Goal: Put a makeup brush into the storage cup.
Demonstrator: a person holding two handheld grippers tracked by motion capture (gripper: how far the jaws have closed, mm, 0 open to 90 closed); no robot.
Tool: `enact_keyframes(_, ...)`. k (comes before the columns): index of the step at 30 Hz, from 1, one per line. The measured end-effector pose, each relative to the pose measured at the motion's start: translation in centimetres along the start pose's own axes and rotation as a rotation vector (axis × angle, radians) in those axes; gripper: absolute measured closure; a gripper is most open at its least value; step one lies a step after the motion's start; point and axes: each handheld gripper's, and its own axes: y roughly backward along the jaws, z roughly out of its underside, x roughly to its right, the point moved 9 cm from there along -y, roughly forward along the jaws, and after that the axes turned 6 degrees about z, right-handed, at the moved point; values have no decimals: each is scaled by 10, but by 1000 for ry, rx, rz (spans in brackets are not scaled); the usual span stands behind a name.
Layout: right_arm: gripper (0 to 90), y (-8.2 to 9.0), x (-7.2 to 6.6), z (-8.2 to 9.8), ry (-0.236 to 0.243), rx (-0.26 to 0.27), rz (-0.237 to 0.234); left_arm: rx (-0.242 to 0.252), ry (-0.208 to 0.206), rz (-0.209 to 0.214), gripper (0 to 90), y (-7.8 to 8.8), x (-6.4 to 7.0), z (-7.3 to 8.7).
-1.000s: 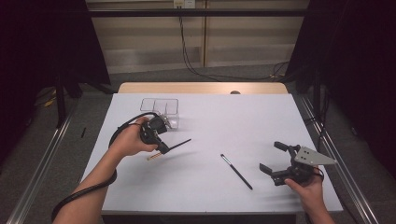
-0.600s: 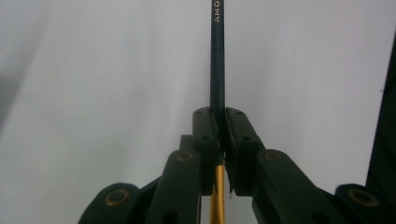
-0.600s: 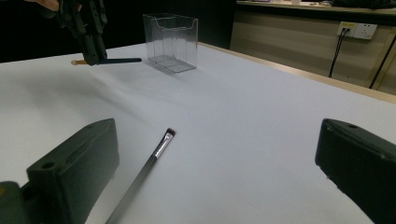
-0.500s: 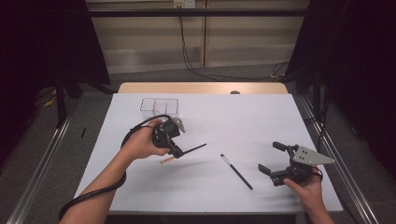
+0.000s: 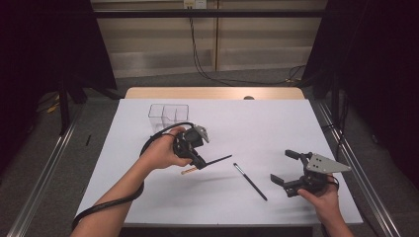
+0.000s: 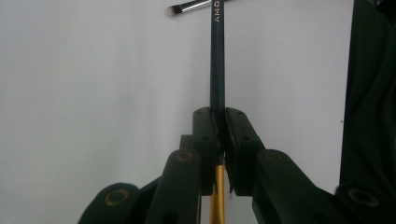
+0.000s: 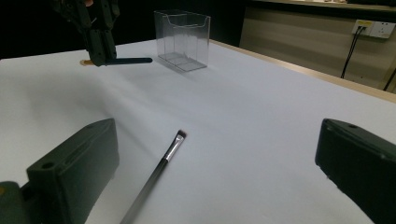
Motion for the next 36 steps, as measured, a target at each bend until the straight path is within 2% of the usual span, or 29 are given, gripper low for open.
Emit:
enact_keyframes(1, 0, 0, -1, 0, 5, -1, -1, -5, 0, 13, 837, 0, 2, -1)
enact_keyframes(9, 0, -7, -4, -5, -1, -6, -17, -6, -26, 29, 837, -5, 10, -10)
enact_keyframes(11, 0, -10, -5, -8, 7, -10, -29, -3, -33, 20, 837, -6, 11, -11)
enact_keyframes(15, 0, -13, -6, -11, 24, -40, -48, 1, -39, 22, 837, -8, 12, -13)
enact_keyframes(24, 0, -22, -8, -17, 30, -100, -89, -6, -49, 29, 837, -13, 16, -17)
enact_keyframes(29, 0, -28, -11, -21, 44, -167, -114, 1, -56, 27, 837, -13, 18, -21)
enact_keyframes(34, 0, -35, -15, -24, 63, -238, -136, -19, -78, 27, 837, -13, 19, -23)
enact_keyframes(35, 0, -37, -17, -23, 82, -275, -143, -22, -80, 28, 837, -14, 19, -24)
enact_keyframes(36, 0, -37, -17, -23, 82, -275, -143, -24, -78, 26, 837, -14, 20, -24)
